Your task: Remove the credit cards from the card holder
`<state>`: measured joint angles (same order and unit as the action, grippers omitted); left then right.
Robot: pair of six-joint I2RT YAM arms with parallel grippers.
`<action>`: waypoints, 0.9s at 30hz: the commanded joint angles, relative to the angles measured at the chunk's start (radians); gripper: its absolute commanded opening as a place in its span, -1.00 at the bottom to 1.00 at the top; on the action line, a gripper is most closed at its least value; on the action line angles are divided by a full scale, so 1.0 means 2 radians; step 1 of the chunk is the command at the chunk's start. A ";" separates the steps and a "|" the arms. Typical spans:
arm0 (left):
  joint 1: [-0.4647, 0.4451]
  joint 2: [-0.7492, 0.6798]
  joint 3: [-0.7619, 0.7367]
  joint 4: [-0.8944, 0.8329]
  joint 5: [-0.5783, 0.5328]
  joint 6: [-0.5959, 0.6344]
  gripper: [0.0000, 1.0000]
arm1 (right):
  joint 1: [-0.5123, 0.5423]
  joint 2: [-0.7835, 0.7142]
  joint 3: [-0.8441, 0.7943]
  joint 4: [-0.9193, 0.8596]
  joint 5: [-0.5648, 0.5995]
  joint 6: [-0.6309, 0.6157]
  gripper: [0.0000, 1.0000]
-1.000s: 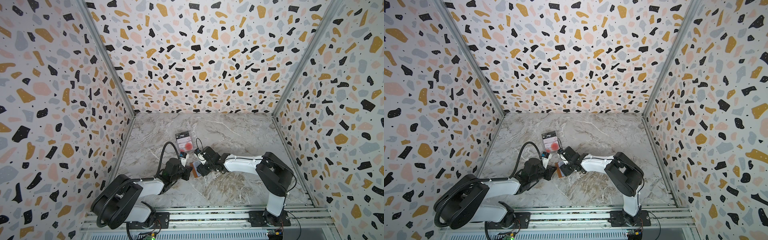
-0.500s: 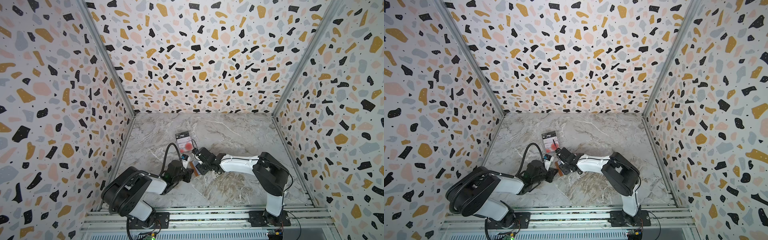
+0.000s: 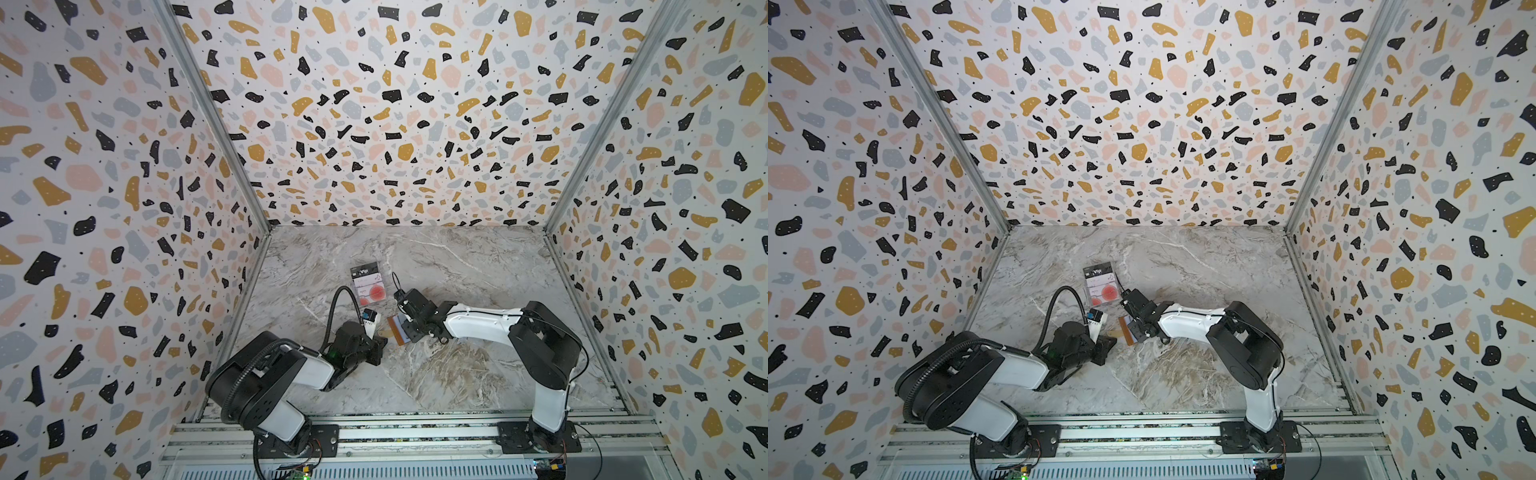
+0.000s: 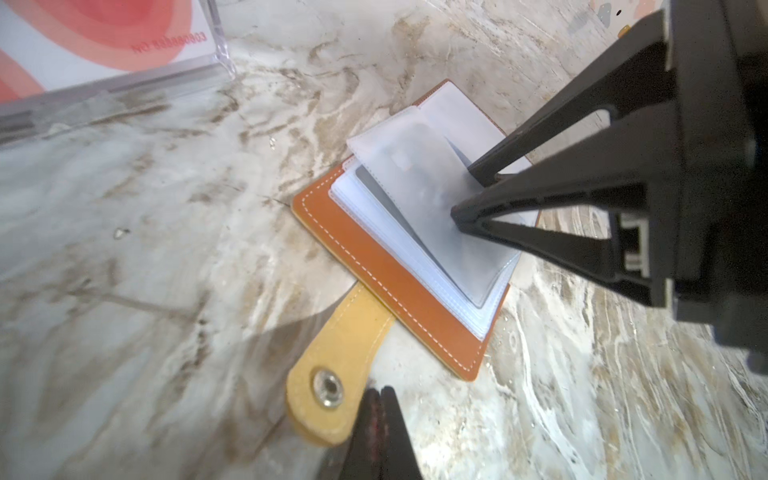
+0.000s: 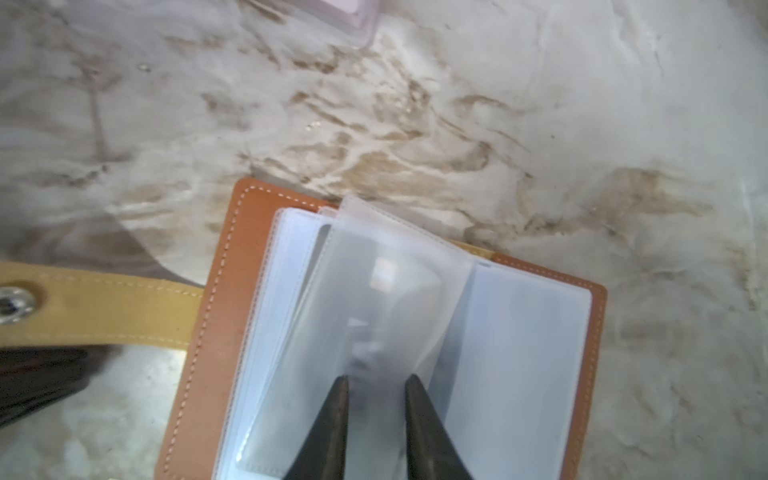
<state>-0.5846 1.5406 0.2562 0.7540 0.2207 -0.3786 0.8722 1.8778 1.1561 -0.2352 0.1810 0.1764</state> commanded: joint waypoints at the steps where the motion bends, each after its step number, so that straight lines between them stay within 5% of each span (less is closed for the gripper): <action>1: -0.002 0.017 0.001 -0.032 -0.009 0.002 -0.91 | -0.016 -0.028 -0.013 -0.029 -0.029 -0.003 -0.62; 6: -0.002 0.019 0.011 -0.037 -0.006 0.002 -0.92 | -0.035 -0.036 -0.022 -0.025 -0.046 -0.002 -0.77; 10: -0.001 0.006 0.016 -0.023 0.018 -0.001 -0.92 | -0.065 -0.054 -0.044 0.009 -0.137 0.007 -1.00; 16: -0.009 -0.026 0.070 -0.043 0.067 0.026 -0.91 | -0.098 -0.070 -0.060 0.039 -0.217 0.019 -1.00; 17: -0.012 -0.027 0.083 -0.054 0.067 0.034 -0.91 | -0.099 -0.071 -0.060 0.036 -0.211 0.019 -0.97; 22: -0.026 -0.012 0.128 -0.066 0.058 0.047 -0.91 | -0.086 -0.092 -0.060 0.017 -0.148 -0.004 -0.08; 27: -0.030 0.034 0.140 -0.045 0.046 0.035 -0.94 | -0.075 -0.109 -0.068 0.023 -0.141 -0.019 0.09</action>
<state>-0.6376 1.5570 0.5308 0.6388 0.3225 -0.3134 0.7109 1.7092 1.0348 -0.1818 -0.1238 0.1699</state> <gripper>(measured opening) 0.046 0.534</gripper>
